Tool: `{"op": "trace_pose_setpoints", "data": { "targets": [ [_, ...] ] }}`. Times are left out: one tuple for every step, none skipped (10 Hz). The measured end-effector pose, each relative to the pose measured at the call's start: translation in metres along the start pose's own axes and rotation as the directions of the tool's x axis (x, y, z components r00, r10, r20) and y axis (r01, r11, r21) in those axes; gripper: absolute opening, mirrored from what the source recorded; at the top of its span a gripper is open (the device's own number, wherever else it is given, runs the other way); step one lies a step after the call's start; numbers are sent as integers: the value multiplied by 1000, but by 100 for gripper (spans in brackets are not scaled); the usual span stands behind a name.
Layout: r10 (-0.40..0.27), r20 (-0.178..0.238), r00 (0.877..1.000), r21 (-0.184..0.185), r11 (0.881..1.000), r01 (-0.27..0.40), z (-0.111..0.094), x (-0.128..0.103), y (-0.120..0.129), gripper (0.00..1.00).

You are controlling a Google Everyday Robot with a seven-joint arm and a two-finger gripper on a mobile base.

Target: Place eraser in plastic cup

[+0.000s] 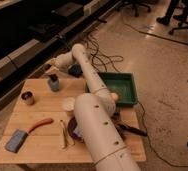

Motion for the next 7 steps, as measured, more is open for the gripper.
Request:
{"op": "trace_pose_setpoints", "data": {
  "targets": [
    [0,0,1000,0,1000,0,0,0,0,74],
    [0,0,1000,0,1000,0,0,0,0,79],
    [0,0,1000,0,1000,0,0,0,0,80],
    [0,0,1000,0,1000,0,0,0,0,80],
    [0,0,1000,0,1000,0,0,0,0,80],
    [0,0,1000,0,1000,0,0,0,0,80],
    [0,0,1000,0,1000,0,0,0,0,80]
  ]
}}
